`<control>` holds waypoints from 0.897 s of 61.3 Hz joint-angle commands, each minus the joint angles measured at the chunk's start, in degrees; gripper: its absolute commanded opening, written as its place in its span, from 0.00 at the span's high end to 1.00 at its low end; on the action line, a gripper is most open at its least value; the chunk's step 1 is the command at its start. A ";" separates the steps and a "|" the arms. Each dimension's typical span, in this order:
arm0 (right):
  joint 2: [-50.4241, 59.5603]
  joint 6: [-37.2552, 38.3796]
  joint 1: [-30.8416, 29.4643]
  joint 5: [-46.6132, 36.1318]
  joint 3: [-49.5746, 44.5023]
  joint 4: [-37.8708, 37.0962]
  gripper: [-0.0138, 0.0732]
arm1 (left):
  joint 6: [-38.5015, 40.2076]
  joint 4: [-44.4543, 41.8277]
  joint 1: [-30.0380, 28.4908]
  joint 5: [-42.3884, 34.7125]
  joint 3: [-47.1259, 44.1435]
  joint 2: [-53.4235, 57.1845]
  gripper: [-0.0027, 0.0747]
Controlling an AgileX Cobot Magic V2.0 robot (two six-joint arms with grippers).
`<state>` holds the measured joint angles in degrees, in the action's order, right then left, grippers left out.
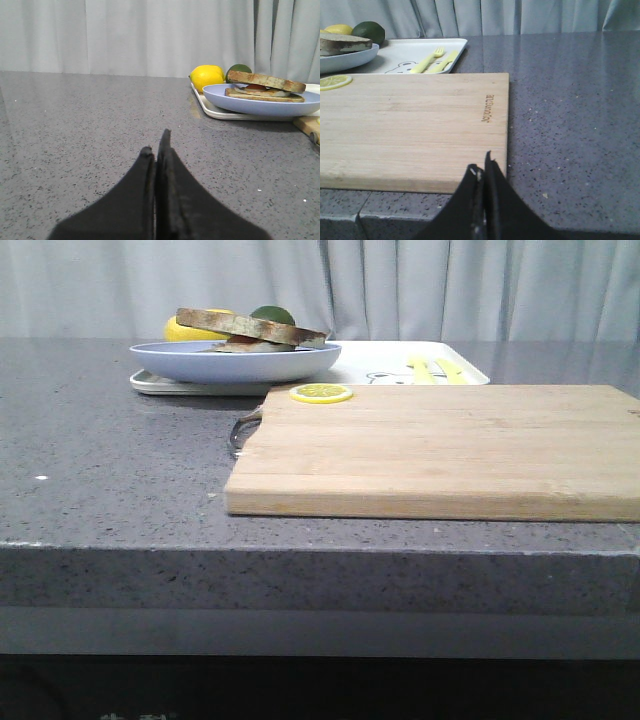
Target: Place bread and move sandwich to tray
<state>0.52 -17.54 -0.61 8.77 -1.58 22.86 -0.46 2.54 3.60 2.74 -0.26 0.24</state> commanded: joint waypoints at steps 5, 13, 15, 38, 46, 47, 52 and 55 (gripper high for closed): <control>1.07 -0.19 -0.56 -4.96 0.16 0.67 0.92 | 0.46 0.48 -0.17 -4.76 -0.07 1.21 0.99; 1.07 -0.19 -0.56 -5.44 0.16 0.71 0.92 | 0.46 0.48 -0.17 -4.76 -0.07 1.21 0.99; 1.07 -0.19 -0.56 -5.81 0.16 0.71 0.92 | 0.46 0.48 -0.17 -4.76 -0.07 1.21 0.99; 1.07 0.05 -0.57 -9.58 0.16 -2.44 0.92 | 0.46 0.48 -0.17 -4.76 -0.07 1.21 0.99; 1.13 11.32 -0.62 -9.52 0.16 -14.30 0.92 | 0.46 0.48 -0.17 -4.76 -0.07 1.21 0.99; 1.13 13.09 -0.62 -9.52 0.16 -15.28 0.92 | 0.46 0.48 -0.17 -4.76 -0.07 1.21 0.99; 1.13 21.47 -1.17 -9.43 0.16 -18.57 0.92 | 0.46 0.48 -0.17 -4.76 -0.07 1.21 0.99; 1.13 23.17 -1.53 -9.37 0.16 -18.68 0.92 | 0.46 0.48 -0.17 -4.76 -0.07 1.21 0.99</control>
<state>0.52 0.00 -1.37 3.96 -1.58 7.03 -0.46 2.56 3.60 2.74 -0.26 0.24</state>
